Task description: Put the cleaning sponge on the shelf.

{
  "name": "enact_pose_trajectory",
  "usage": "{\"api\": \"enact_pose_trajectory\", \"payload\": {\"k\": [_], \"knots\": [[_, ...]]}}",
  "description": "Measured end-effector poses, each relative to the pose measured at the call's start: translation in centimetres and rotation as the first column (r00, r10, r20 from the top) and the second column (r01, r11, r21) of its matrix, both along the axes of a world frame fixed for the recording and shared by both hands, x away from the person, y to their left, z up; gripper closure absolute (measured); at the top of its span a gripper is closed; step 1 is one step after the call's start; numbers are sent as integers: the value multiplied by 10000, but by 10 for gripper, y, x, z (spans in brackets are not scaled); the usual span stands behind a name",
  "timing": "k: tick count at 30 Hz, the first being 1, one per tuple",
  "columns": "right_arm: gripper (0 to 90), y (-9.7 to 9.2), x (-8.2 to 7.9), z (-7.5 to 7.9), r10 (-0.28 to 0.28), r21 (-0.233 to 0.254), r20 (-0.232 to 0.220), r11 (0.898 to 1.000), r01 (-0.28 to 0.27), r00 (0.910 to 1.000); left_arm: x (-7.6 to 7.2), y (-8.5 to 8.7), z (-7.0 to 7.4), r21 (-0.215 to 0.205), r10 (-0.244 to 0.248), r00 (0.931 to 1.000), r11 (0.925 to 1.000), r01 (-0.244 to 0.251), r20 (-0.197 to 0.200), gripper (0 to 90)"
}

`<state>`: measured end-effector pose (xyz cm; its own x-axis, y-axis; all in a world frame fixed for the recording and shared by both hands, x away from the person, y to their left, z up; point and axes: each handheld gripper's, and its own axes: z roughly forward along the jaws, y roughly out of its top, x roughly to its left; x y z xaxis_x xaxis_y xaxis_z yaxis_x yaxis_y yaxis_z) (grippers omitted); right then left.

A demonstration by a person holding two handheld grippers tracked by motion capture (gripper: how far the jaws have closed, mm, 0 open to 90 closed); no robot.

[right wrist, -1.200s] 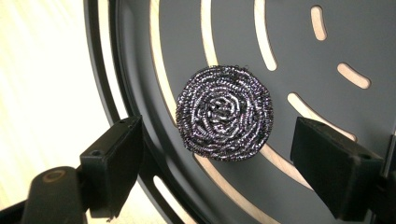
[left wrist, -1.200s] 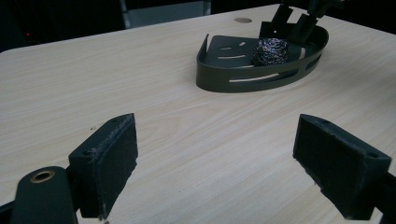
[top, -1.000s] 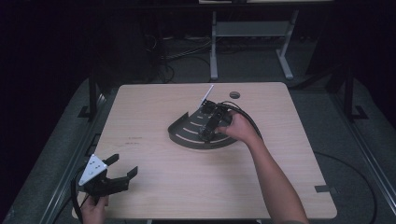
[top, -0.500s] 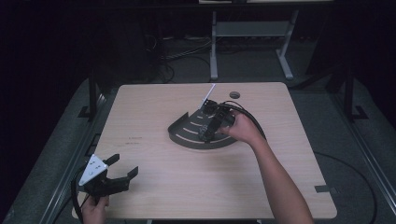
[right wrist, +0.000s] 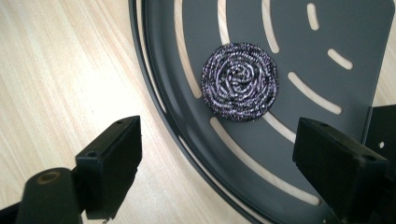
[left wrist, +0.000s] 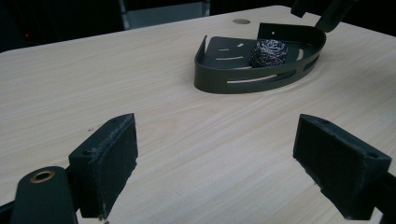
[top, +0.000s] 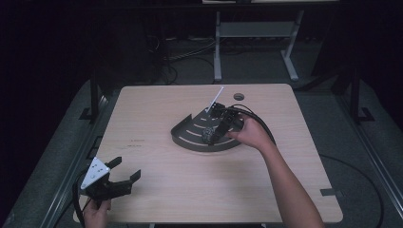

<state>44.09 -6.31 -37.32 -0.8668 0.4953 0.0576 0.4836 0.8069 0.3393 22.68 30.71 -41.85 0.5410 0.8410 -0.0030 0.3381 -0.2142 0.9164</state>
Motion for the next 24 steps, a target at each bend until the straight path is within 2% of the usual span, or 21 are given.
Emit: {"api": "enact_pose_trajectory", "payload": {"k": [15, 24], "knots": [[151, -17, -12, -1, -195, 173, 47, 9997, 194, 9998, 0, 0, 0, -40, -4, 10000, 10000, 4, -6, 133], [153, -30, -25, 0, -241, 166, 190, 9996, 238, 9995, 0, -1, -1, -13, -16, 10000, 10000, 16, -47, 132]]}}
